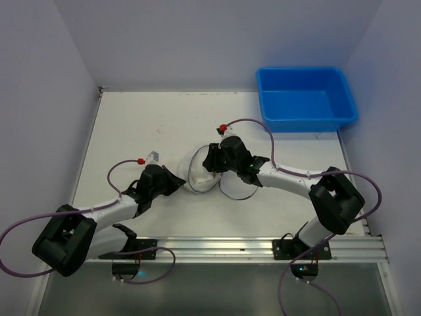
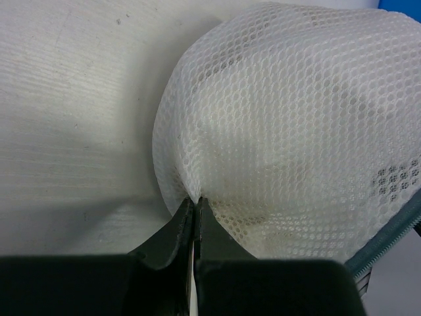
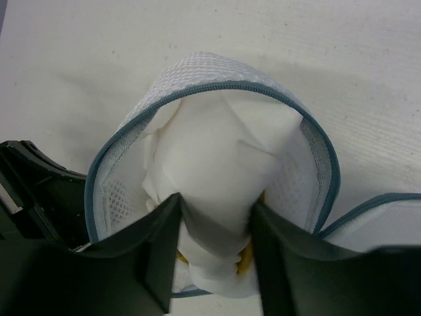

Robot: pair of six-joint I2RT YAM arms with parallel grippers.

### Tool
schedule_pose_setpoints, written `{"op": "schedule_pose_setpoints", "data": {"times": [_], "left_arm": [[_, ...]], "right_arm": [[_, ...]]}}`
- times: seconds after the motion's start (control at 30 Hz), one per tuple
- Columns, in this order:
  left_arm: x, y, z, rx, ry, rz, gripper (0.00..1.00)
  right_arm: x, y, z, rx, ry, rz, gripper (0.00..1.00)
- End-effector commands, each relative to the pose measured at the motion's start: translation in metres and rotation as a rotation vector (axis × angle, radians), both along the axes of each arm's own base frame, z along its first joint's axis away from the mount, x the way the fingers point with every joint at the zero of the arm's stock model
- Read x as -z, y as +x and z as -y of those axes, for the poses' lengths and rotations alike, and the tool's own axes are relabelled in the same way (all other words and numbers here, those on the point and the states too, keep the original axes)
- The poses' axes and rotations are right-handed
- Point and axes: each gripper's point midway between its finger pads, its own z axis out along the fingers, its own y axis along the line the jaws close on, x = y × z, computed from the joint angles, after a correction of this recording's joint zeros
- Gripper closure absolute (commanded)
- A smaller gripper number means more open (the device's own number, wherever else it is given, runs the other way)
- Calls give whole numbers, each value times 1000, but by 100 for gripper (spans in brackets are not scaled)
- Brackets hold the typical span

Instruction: Unzip the laundry bag and remove the bra

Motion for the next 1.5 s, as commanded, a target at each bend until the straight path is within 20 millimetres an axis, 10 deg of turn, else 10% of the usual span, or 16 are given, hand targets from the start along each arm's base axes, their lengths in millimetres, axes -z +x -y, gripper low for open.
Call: {"op": "schedule_pose_setpoints", "data": {"times": [0.0, 0.17, 0.47, 0.97, 1.3, 1.47], "left_arm": [[-3, 2, 1, 4, -6, 21, 100], [-5, 0, 1, 4, -9, 20, 100], [-5, 1, -6, -33, 5, 19, 86], [-20, 4, -2, -12, -1, 41, 72], [-79, 7, -14, 40, 106, 179, 29], [-115, 7, -11, 98, 128, 262, 24]], "right_arm": [[-29, 12, -20, -53, 66, 79, 61], [-34, 7, -14, -60, 46, 83, 100], [-82, -17, 12, -109, 24, 149, 100], [-141, -61, -7, -387, 174, 199, 100], [-122, -52, 1, -436, 34, 219, 100], [-105, -47, -5, -483, -19, 174, 100]]}}
